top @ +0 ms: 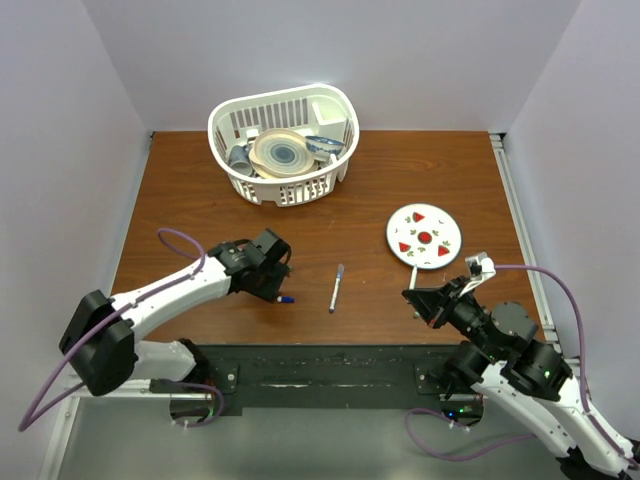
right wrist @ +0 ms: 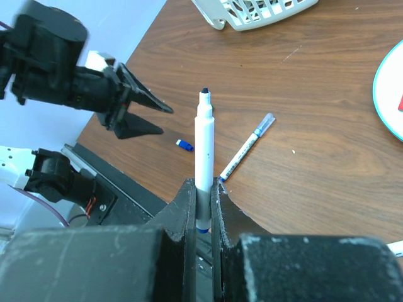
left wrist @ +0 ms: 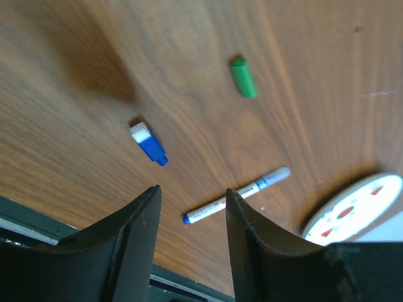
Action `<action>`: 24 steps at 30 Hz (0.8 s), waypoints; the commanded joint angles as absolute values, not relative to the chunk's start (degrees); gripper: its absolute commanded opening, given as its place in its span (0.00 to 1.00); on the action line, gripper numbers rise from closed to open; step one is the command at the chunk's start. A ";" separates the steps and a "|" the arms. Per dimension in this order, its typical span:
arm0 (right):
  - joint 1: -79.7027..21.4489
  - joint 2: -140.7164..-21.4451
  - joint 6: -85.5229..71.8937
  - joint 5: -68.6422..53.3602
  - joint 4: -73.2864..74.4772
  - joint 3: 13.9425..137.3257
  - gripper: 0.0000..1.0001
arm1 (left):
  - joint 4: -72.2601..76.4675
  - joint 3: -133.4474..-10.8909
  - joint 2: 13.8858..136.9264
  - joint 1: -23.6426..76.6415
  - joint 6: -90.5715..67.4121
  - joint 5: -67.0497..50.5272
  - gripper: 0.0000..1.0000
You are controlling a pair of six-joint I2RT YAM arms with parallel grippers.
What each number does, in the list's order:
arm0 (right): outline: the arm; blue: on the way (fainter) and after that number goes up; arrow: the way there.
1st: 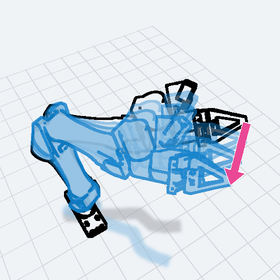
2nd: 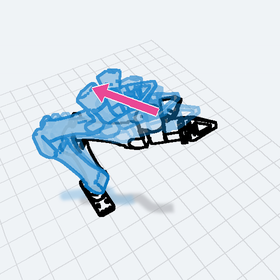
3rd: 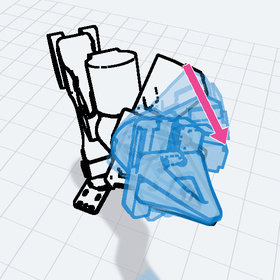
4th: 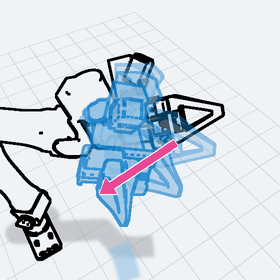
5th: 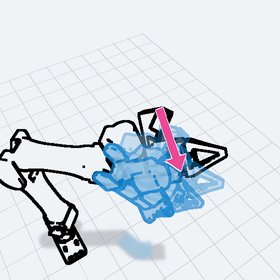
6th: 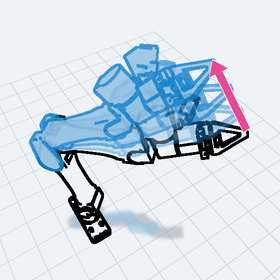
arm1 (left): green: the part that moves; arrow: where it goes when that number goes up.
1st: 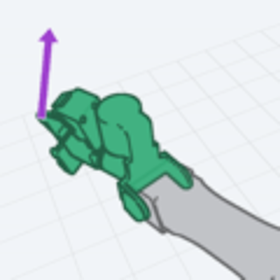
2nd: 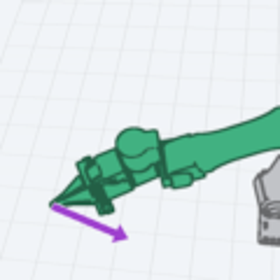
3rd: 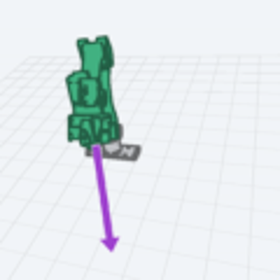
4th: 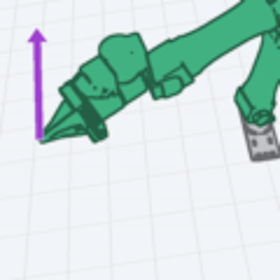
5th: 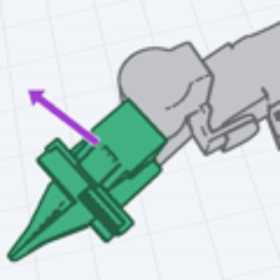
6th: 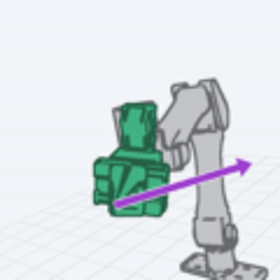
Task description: Insert the pens into the pen caps
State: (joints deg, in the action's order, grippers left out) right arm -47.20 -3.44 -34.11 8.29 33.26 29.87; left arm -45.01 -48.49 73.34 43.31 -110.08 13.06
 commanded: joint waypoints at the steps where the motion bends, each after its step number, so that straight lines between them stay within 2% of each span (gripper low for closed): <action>1: -47.29 -2.99 -34.63 9.76 32.87 29.62 0.00 | -44.57 -49.13 78.39 43.77 -119.10 8.97 0.49; 5: -47.29 -3.16 -34.28 9.58 32.96 29.88 0.00 | -46.40 -49.31 83.05 43.68 -119.35 7.82 0.48; 16: -47.29 -2.37 -33.66 9.14 33.05 29.79 0.00 | -44.47 -48.34 86.31 43.68 -120.32 7.91 0.49; 20: -47.29 -2.20 -33.66 9.05 33.05 29.62 0.00 | -45.26 -49.65 88.06 43.77 -120.58 10.28 0.52; 24: -47.29 -1.85 -33.75 8.88 33.05 29.62 0.00 | -45.97 -50.71 89.30 43.68 -120.67 11.16 0.50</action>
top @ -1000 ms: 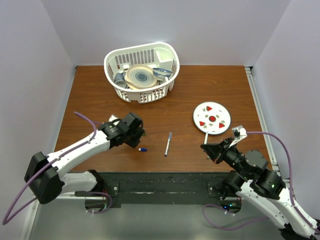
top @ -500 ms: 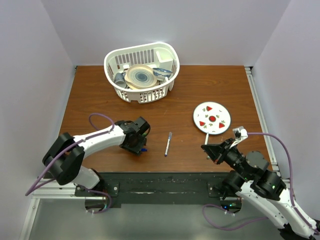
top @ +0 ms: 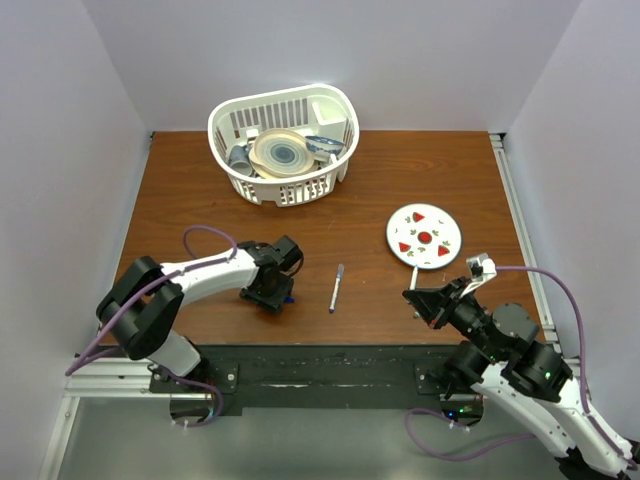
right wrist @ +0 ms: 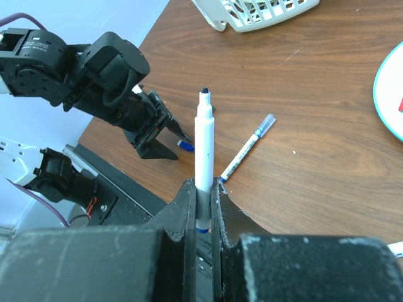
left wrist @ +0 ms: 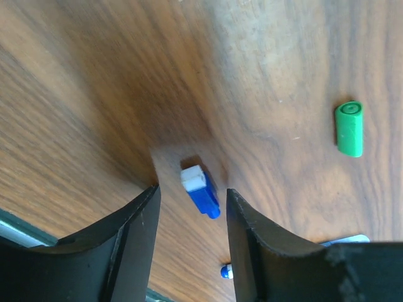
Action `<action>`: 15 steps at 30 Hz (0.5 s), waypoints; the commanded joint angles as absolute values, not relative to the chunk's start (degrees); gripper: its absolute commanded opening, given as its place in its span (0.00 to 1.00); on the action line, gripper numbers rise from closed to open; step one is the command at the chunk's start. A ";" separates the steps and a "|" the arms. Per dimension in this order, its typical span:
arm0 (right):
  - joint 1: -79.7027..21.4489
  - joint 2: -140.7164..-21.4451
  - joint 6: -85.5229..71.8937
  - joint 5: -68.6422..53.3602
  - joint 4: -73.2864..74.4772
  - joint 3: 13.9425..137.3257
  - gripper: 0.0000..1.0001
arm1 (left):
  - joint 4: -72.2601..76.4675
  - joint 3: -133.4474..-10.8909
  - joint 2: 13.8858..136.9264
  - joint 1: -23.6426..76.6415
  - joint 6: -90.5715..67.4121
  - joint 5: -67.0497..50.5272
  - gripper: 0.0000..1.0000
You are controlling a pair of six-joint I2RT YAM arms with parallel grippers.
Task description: Insert the pens into the pen caps
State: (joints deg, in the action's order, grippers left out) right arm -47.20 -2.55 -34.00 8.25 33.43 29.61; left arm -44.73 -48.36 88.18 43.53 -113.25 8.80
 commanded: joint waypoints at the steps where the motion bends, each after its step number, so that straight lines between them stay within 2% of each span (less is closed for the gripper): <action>1: -47.29 -1.85 -33.66 8.79 33.05 29.53 0.00 | -45.53 -50.71 89.64 43.68 -120.41 10.90 0.49; 4: -47.29 -2.02 -33.66 8.61 33.05 29.53 0.00 | -45.18 -50.62 91.14 43.68 -119.53 9.93 0.45; 7: -47.20 -2.02 -33.57 8.53 33.05 29.71 0.00 | -45.09 -50.80 92.63 43.77 -118.48 9.75 0.36; 15: -47.29 -5.53 -34.54 4.14 30.25 28.74 0.00 | -43.95 -51.77 91.15 43.68 -111.46 12.39 0.01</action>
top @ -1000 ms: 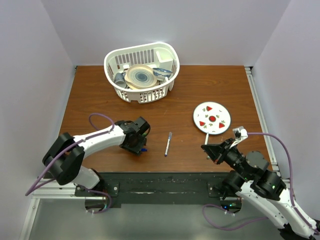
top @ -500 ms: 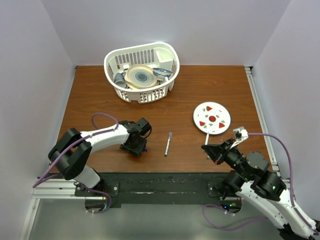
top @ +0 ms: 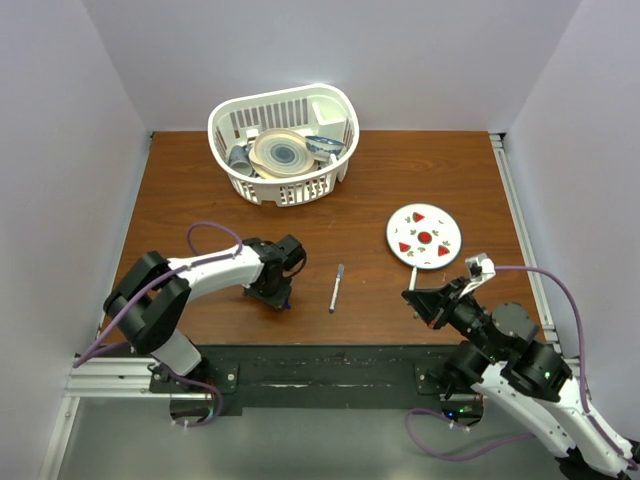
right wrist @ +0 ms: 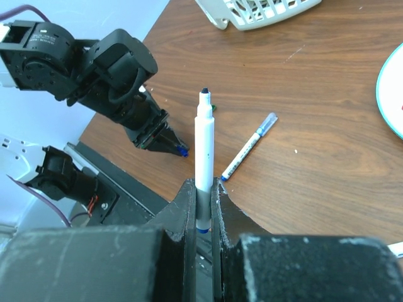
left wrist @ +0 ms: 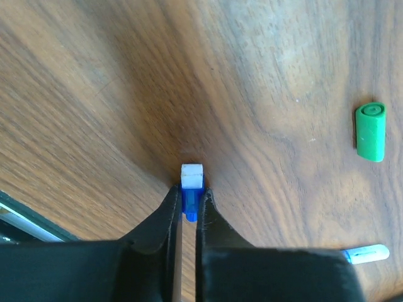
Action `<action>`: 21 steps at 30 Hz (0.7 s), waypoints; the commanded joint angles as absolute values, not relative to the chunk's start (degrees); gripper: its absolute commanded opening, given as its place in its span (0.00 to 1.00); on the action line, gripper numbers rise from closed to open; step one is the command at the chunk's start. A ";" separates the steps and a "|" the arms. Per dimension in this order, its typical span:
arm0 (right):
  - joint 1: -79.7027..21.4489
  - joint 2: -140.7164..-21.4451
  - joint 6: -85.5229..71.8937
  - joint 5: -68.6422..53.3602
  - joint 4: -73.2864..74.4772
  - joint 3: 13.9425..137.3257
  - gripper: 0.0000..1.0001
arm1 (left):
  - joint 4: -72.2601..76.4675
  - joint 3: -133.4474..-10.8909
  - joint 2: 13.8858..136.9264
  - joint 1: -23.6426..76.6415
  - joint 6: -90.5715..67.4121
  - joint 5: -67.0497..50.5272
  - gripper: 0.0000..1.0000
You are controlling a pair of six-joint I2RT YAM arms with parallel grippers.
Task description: Insert the pens into the pen caps
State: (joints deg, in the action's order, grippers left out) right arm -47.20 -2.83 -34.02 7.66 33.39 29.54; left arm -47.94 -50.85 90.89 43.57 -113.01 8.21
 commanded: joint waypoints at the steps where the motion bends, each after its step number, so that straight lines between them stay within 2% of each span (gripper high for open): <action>1: -47.29 -6.32 -35.50 2.65 28.84 28.31 0.00 | -42.99 -52.29 89.84 43.68 -109.53 13.26 0.00; 8: -47.29 -20.37 -39.81 -11.15 10.65 22.24 0.00 | -28.58 -50.89 79.82 45.09 -86.53 16.00 0.00; 12: -47.29 -29.60 -41.56 -15.73 -1.71 20.22 0.00 | -6.41 -43.96 71.03 45.88 -70.69 14.25 0.00; 14: -47.55 -33.65 -42.36 -17.14 -6.39 18.11 0.00 | 4.42 -36.50 64.27 45.88 -62.69 10.83 0.00; 15: -47.64 -34.71 -43.15 -17.49 -10.77 17.58 0.00 | 17.01 -33.26 61.72 45.88 -60.49 9.07 0.00; 17: -48.25 -38.22 -43.59 -17.84 -14.83 16.18 0.00 | 32.00 -22.19 54.51 45.88 -56.00 2.66 0.00; 18: -48.69 -39.54 -43.77 -17.75 -18.16 15.91 0.00 | 45.74 -19.02 52.75 45.88 -55.12 0.72 0.00; 19: -49.65 -40.77 -43.77 -17.58 -19.67 15.82 0.00 | 50.05 -15.16 50.39 45.70 -54.85 -1.65 0.00; 21: -50.88 -44.20 -43.68 -16.88 -23.62 16.17 0.00 | 50.37 -14.85 49.05 45.79 -54.50 -1.76 0.00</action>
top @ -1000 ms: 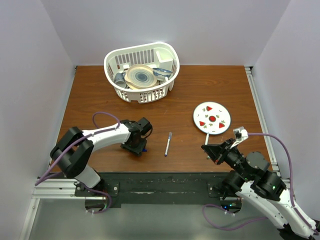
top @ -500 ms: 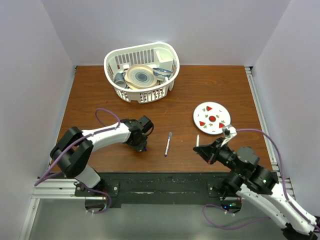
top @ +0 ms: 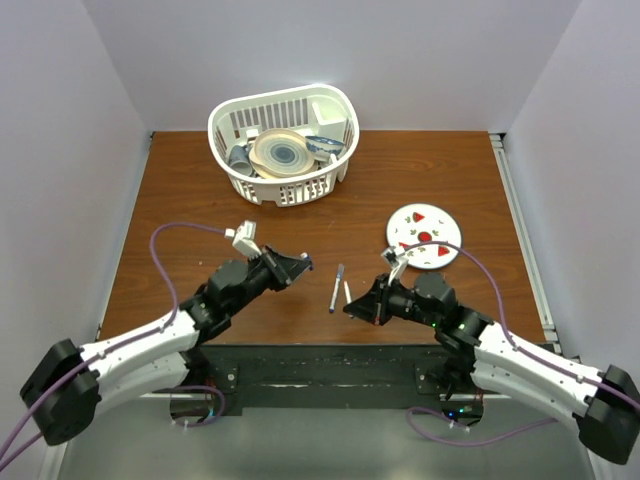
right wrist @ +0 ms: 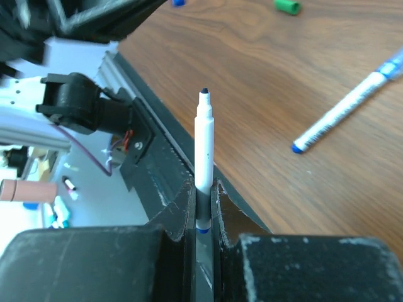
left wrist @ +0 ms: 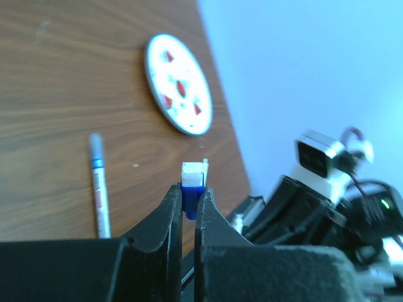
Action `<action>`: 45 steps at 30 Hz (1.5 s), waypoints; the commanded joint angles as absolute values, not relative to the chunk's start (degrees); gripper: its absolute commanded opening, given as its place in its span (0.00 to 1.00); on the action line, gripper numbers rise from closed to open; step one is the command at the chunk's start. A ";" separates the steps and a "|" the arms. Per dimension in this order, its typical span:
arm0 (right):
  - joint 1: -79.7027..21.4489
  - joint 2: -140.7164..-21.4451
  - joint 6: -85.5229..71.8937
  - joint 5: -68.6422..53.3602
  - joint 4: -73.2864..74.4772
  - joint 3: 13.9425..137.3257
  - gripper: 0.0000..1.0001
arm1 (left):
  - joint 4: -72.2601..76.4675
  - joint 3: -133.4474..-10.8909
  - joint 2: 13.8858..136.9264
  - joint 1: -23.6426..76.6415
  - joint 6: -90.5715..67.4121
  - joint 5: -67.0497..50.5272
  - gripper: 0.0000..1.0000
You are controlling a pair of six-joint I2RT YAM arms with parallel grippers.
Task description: Insert the pens into the pen caps
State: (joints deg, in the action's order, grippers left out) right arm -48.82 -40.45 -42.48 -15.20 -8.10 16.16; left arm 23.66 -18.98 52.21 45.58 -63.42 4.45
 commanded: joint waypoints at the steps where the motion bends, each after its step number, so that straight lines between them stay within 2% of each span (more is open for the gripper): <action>1: -52.19 -45.25 -43.59 -16.53 -24.77 16.61 0.00 | 49.23 -15.98 48.61 45.79 -53.62 -2.37 0.00; 9: -55.90 -53.70 -42.54 -14.42 -31.19 19.07 0.00 | 52.65 -16.17 49.66 45.79 -54.93 -7.03 0.00; 27: -56.34 -49.83 -39.20 -12.83 -29.27 19.69 0.00 | 54.49 -15.29 54.84 45.88 -61.52 -9.84 0.00; 45: -56.51 -48.43 -38.41 -11.34 -26.90 20.74 0.00 | 53.18 -14.85 54.76 45.79 -62.67 -10.63 0.00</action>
State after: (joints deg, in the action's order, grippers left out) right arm -56.25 -49.04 -39.83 -12.93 -26.70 17.80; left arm 51.33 -15.11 55.18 45.58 -62.43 -10.04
